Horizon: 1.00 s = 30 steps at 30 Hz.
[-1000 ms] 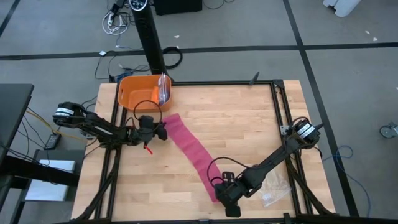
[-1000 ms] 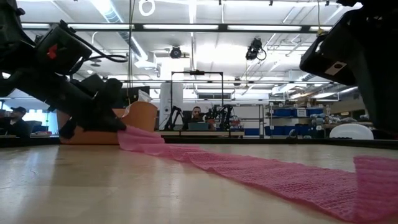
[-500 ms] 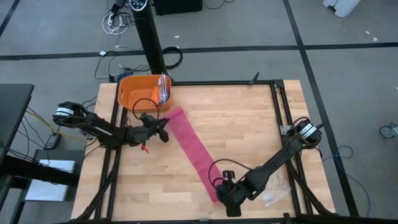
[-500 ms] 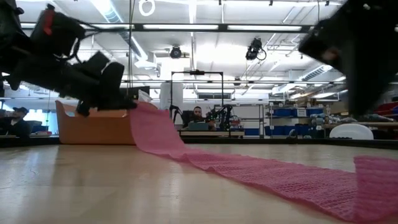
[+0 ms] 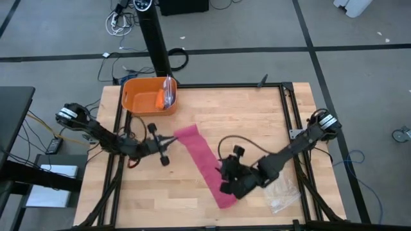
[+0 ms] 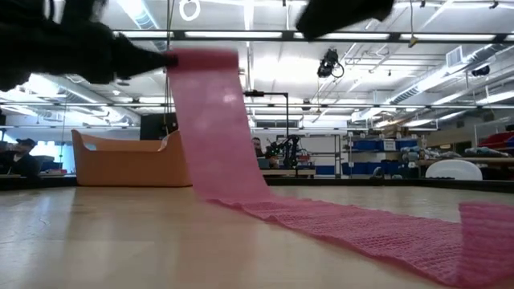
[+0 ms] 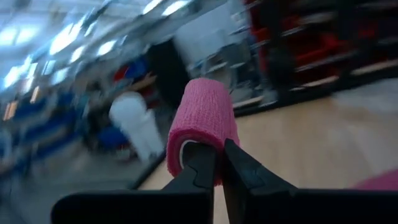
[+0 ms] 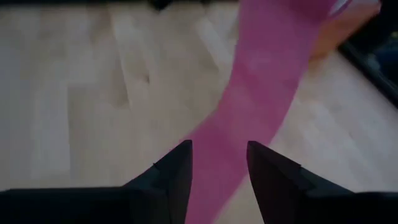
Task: Roll bandage
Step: Roll the pink bandage
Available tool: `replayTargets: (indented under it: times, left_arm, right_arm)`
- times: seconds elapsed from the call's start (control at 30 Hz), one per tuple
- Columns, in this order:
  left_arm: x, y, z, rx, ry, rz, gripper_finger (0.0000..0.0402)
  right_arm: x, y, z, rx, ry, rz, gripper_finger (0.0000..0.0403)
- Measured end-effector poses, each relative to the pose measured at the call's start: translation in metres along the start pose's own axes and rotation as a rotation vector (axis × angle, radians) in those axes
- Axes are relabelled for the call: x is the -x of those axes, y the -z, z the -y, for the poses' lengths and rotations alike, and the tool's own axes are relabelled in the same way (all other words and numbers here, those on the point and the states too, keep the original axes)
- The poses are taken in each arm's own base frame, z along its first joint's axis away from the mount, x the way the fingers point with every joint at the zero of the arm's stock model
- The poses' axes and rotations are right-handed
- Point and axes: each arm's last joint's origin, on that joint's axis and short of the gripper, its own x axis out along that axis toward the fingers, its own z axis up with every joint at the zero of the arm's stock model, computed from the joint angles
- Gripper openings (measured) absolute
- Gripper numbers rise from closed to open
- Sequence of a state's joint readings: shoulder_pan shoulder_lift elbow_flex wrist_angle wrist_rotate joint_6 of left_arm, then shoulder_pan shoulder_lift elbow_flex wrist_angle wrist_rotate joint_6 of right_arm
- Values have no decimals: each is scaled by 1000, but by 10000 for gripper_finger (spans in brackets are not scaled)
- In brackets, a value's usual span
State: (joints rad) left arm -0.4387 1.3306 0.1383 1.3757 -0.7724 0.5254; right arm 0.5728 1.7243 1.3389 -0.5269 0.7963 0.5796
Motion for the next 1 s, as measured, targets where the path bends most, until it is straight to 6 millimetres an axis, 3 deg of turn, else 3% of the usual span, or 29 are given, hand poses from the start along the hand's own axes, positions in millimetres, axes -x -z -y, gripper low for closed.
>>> replayTargets:
  times: [0.23, 0.47, 1.0]
  left_arm:
    - [9, -38, 26, -309, 103, 146, 16]
    - [18, -67, 40, -421, 127, 231, 16]
    - [22, -74, 44, -457, 82, 167, 18]
  right_arm:
    - [2, -45, 17, -42, -133, 184, 153]
    - [2, -67, 18, -71, -218, 341, 154]
    - [2, -71, 15, -38, -272, 382, 150]
